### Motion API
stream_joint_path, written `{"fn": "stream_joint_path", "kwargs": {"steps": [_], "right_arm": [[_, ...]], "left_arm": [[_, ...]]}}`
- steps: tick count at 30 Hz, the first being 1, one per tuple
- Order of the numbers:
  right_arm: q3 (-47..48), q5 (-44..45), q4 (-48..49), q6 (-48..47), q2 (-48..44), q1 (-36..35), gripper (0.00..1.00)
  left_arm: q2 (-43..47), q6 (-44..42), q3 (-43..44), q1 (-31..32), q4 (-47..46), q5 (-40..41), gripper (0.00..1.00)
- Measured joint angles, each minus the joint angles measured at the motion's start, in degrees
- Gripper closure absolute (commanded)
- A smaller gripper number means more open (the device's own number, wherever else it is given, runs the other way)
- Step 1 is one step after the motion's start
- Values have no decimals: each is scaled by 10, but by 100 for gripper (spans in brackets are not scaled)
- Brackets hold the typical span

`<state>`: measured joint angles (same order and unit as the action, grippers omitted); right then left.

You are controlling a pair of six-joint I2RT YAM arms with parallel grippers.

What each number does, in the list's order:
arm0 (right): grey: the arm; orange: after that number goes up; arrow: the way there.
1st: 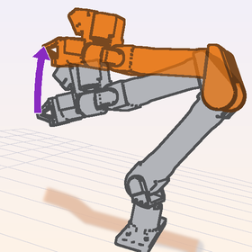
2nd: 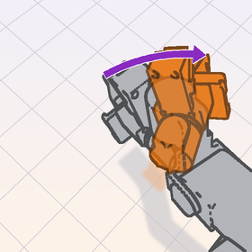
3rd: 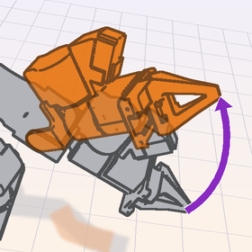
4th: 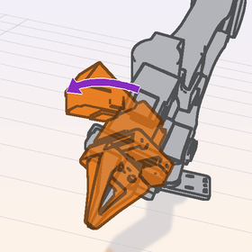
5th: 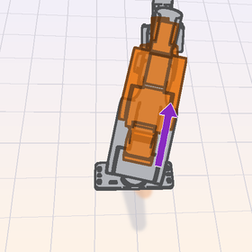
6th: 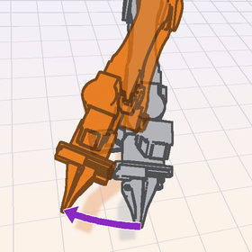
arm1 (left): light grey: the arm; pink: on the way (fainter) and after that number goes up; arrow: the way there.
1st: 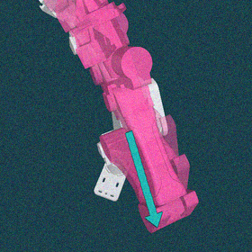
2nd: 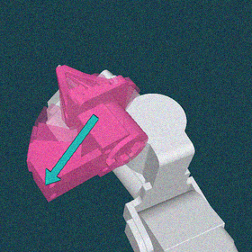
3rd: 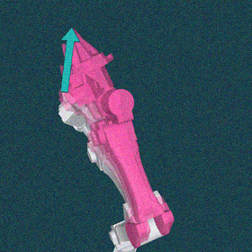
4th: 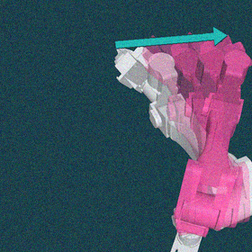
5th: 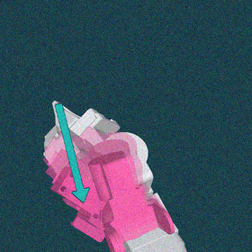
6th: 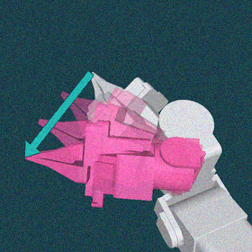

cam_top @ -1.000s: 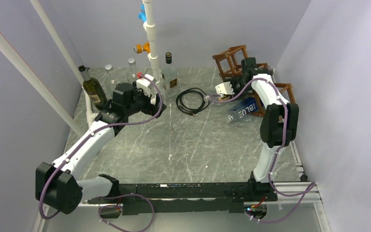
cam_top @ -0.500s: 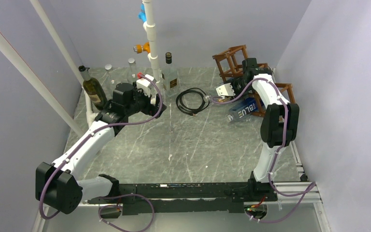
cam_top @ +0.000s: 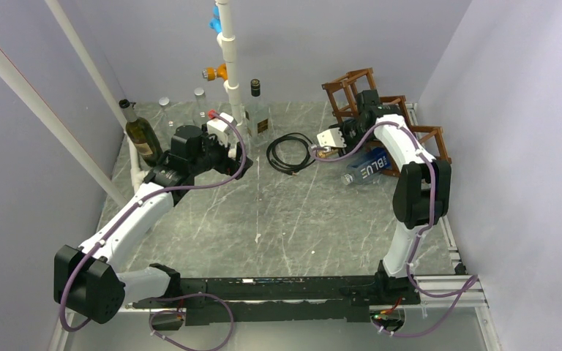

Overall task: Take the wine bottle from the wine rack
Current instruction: Pick up the wine bottle from the wine rack.

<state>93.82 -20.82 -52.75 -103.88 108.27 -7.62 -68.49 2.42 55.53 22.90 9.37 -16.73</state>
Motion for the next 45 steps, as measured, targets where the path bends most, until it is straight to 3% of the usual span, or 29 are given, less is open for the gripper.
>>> {"fn": "stream_joint_path", "kwargs": {"steps": [23, 31, 38, 45], "right_arm": [[-57, -34, 52, 48, -15, -49, 100], [-66, -41, 61, 54, -24, -49, 100], [-81, -57, 76, 58, -35, -46, 100], [-93, -79, 89, 55, -43, -38, 100]], "left_arm": [[-9, 5, 1, -1, 0, -17, 1], [-16, 26, 1, -1, -5, -58, 1], [-62, 101, -1, -1, -74, -171, 1], [-143, 279, -50, -1, -255, -261, 1]]}}
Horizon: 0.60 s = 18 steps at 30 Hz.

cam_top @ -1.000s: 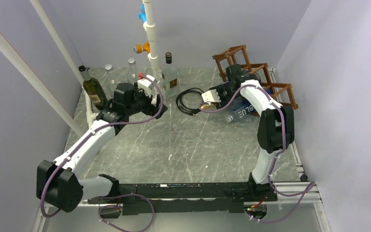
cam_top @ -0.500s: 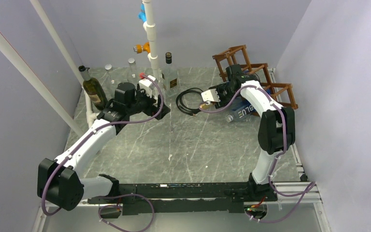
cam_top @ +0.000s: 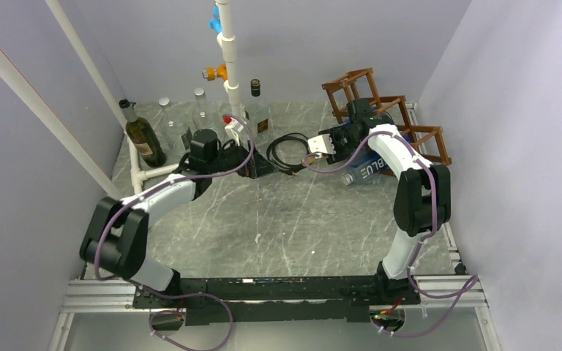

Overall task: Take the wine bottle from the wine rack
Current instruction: Pick up the wine bottle from the wine rack.

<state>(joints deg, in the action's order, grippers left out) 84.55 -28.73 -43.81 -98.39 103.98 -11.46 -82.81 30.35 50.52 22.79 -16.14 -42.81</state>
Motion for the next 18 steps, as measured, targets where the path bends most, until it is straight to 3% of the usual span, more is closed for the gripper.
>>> {"fn": "stream_joint_path", "kwargs": {"steps": [7, 18], "right_arm": [[-4, -27, 4, -4, -5, 10, 100], [-10, -35, 9, -7, -9, 13, 100]], "left_arm": [[-126, 172, -23, 13, -177, -24, 1], [-278, 295, 73, 55, -318, -19, 1]]}}
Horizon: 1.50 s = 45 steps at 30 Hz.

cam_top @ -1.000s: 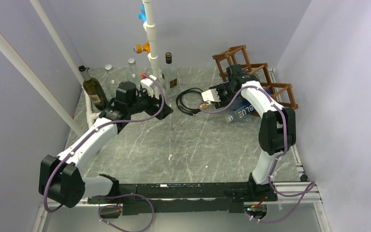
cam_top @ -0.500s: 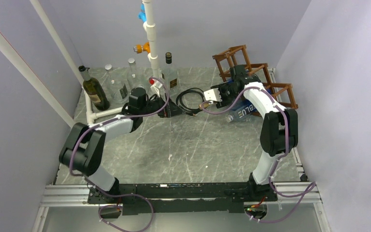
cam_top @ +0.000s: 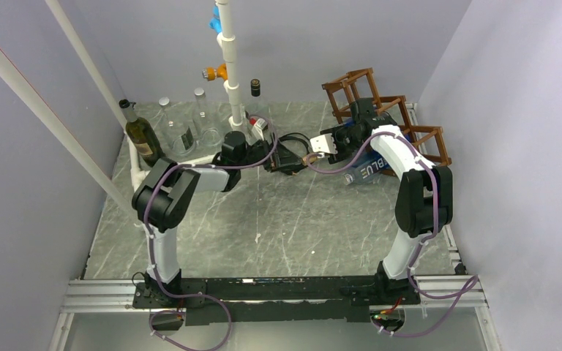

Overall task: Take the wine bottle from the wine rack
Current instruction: Pick up the wine bottle from the wine rack.

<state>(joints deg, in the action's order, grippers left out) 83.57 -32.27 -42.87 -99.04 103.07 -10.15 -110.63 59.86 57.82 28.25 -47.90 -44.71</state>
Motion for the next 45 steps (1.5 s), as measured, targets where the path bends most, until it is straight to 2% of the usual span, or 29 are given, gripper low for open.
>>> {"fn": "stream_joint_path", "kwargs": {"steps": [2, 12, 16, 19, 31, 35, 38, 43, 45], "right_arm": [[0, 0, 0, 0, 0, 0, 100], [-5, -11, 7, -2, -1, 3, 100], [-8, -12, 10, -2, -3, 3, 100], [-8, -13, 9, -2, -5, 4, 100], [-9, -13, 9, -2, -7, 4, 100], [-9, -13, 9, -2, -7, 4, 100], [-9, -13, 9, -2, -7, 4, 100], [-9, -13, 9, -3, -7, 4, 100], [-9, -14, 8, -3, -8, 5, 100]], "left_arm": [[-21, 14, 17, 6, -10, 3, 0], [-70, 28, 103, 33, 34, 23, 22], [-88, 29, 125, 37, 40, 27, 27], [-103, 29, 136, 39, 54, 28, 36], [-131, 33, 180, 46, 83, 25, 40], [-131, 37, 181, 47, 83, 24, 44], [-132, 41, 181, 48, 82, 23, 50], [-132, 46, 184, 49, 73, 9, 85], [-132, 45, 185, 49, 62, 4, 96]]}}
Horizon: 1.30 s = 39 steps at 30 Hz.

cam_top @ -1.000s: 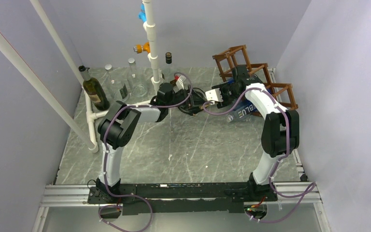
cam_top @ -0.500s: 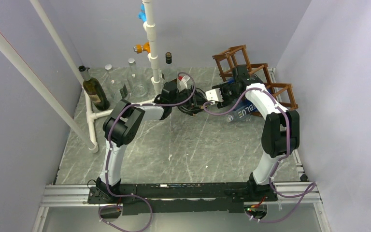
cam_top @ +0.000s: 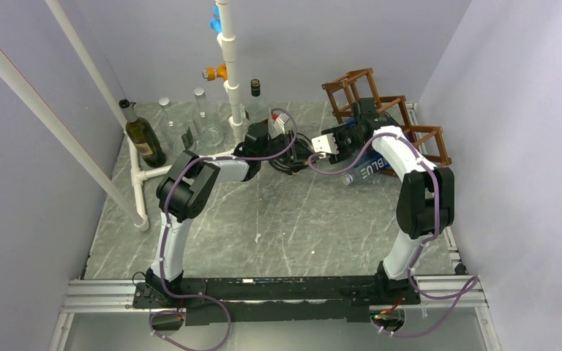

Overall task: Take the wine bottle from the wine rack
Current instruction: Pick up the wine bottle from the wine rack.

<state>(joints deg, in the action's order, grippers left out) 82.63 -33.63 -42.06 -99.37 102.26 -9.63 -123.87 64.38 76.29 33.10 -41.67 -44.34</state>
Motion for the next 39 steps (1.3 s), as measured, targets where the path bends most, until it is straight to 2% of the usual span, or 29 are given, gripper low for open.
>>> {"fn": "stream_joint_path", "kwargs": {"steps": [1, 4, 5, 6, 8, 11, 23, 27, 39], "right_arm": [[0, 0, 0, 0, 0, 0, 100], [-1, 0, 0, 0, 0, 0, 98], [-1, 0, 1, 0, 0, 0, 91], [-1, 1, 1, 0, 0, 0, 77], [-1, 1, 1, 0, -1, 0, 58], [-1, 2, 1, 1, -1, 0, 45], [-18, 5, -2, 11, -11, 10, 18], [-18, 7, -5, 7, -11, 18, 13], [9, 32, -3, -23, -11, 70, 14]], "left_arm": [[0, 0, 0, 0, -2, -1, 100], [-4, 4, 0, 0, -10, -5, 100], [-5, 5, 0, 0, -11, -5, 100], [-5, 6, 0, 0, -13, -5, 100], [-5, 8, -2, 0, -16, -6, 100], [-5, 8, -3, 0, -18, -4, 100], [4, 1, -23, 5, -23, 3, 100], [6, -1, -28, 5, -27, 5, 100], [11, -2, -30, 5, -26, 7, 100]]}}
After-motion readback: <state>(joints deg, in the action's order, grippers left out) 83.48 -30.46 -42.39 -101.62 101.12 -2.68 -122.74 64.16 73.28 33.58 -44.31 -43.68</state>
